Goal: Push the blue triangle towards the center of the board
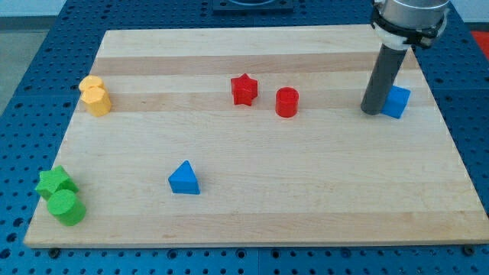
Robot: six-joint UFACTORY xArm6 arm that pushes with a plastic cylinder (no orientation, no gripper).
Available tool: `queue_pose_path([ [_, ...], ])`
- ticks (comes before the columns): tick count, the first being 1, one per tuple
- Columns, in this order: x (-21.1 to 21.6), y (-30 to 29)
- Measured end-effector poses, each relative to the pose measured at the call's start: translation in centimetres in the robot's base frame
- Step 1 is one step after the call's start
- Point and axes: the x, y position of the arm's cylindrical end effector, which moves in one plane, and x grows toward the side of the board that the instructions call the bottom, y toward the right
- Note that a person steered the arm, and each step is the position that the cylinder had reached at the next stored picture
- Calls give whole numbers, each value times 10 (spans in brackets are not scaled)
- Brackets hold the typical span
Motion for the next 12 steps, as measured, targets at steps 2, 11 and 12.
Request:
queue_pose_path([
  [2,111,-34],
  [11,156,-308],
  [12,142,-307],
])
